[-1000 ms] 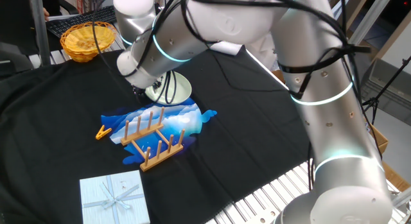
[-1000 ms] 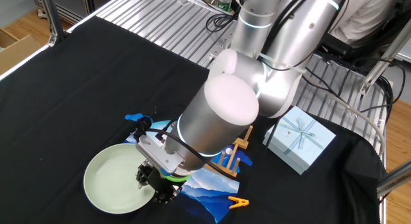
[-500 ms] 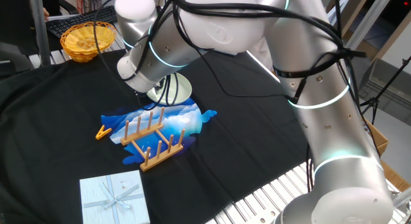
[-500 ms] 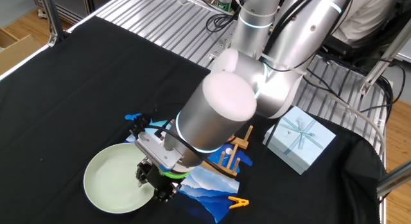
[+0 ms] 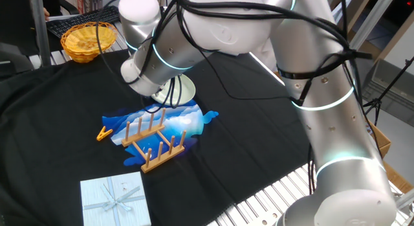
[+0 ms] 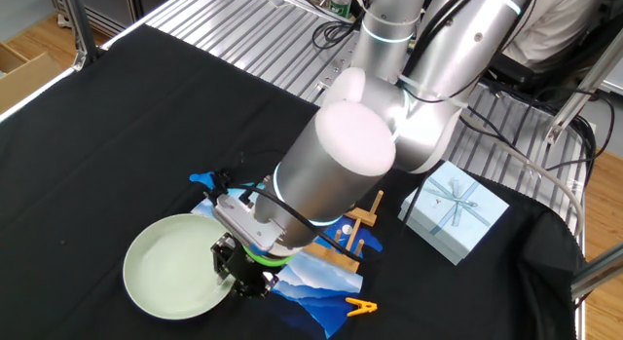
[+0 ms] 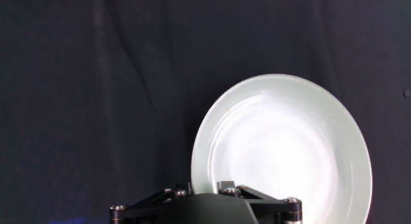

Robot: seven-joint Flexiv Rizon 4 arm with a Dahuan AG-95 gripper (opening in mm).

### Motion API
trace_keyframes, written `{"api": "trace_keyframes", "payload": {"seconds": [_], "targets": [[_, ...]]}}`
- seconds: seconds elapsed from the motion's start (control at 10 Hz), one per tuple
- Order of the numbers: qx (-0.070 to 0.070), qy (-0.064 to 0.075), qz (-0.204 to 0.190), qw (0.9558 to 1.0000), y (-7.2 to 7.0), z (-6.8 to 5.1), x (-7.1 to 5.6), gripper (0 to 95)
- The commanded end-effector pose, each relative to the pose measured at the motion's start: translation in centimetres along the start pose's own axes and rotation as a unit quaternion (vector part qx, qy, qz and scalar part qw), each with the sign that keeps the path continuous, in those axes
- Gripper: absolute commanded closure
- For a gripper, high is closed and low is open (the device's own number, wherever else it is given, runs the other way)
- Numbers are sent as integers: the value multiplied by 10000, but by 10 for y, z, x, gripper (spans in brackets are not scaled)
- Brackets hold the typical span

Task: Put the dish on the dish rack

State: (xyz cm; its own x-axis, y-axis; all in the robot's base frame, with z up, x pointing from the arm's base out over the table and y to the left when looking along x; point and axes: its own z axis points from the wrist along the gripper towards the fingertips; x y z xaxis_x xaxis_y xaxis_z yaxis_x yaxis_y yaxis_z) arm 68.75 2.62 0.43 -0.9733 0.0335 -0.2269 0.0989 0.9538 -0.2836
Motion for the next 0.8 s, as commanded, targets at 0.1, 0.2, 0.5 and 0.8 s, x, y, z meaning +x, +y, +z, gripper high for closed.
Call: {"api": "trace_keyframes", "payload": {"seconds": [0.1, 0.2, 0.5, 0.8], "targets": [[301, -234, -11, 9993, -1, 4, 3, 950], [273, -244, -26, 9993, -1, -4, 1, 950], [160, -65, -47, 9998, -3, -15, -5, 950], [-63, 74, 23, 10000, -3, -17, -5, 950]]}}
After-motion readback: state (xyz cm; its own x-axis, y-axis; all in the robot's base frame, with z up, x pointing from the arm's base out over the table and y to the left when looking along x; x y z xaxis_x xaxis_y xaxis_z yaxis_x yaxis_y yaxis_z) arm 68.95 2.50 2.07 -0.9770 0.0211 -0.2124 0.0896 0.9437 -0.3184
